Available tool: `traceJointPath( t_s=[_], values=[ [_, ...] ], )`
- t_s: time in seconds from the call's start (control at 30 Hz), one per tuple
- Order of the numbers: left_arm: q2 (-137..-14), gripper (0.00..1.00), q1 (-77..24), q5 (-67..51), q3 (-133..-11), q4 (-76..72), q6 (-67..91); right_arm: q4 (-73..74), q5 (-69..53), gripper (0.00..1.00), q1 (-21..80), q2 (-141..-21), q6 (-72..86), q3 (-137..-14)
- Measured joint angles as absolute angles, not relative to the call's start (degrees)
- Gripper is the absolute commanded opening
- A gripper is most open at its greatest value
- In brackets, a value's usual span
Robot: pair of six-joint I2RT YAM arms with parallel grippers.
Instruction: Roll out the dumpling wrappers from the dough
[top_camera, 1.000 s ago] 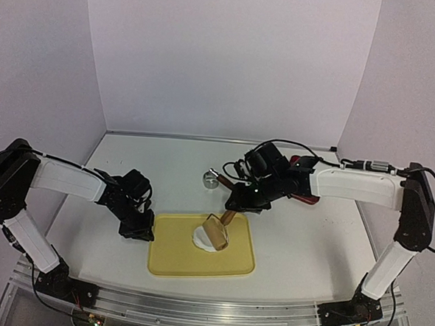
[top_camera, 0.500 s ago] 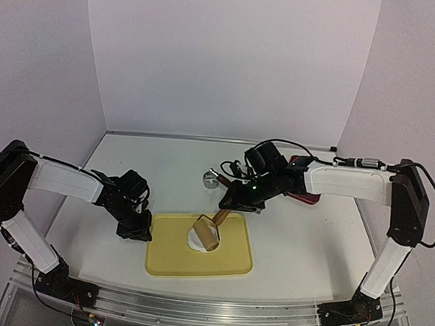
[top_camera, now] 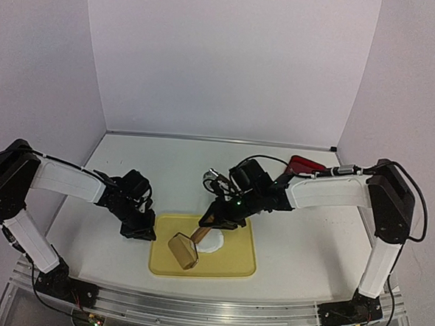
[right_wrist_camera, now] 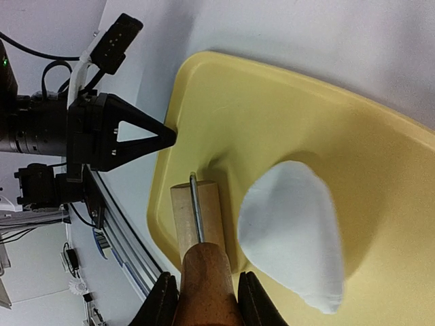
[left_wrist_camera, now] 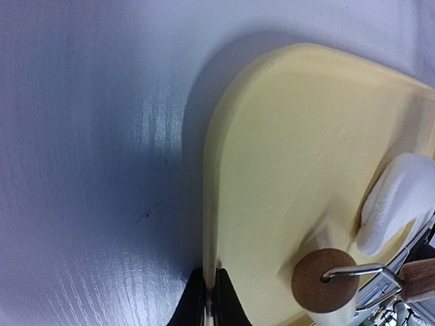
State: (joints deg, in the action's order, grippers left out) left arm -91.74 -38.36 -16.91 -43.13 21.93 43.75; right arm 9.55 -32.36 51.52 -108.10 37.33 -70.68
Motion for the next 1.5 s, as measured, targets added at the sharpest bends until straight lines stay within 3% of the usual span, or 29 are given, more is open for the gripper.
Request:
traceJointPath(
  t_s=[0.53,0.57,0.77,0.93,1.2,1.5],
  values=[
    [-87.3,0.00,-39.4,-14.5,-39.5,22.5,48.7,26.6,-29.9,0.00,51.6,-92.1,35.4,-72.4],
    [-86.5,0.02,-39.6,-14.2,-38.7,22.4,49.9,26.6,-29.0,0.00,51.7,-90.3,36.0,-72.4],
    [-81.5,0.37,-41.0,-15.4,-34.2,20.9,55.4,25.9,-21.9,0.00,50.4,-82.8,41.9,-70.3],
    [-78.3,0.47,-41.1,-15.9,-33.8,21.4,56.6,25.8,-16.8,0.00,48.6,-85.9,46.8,-67.0],
    [-78.5,0.42,-40.3,-15.9,-34.2,22.5,55.4,19.5,-14.9,0.00,48.5,-87.7,51.7,-59.7],
    [-83.7,0.21,-39.2,-16.8,-36.3,21.8,51.8,13.3,-14.9,0.00,48.5,-90.5,54.3,-59.1]
  ],
)
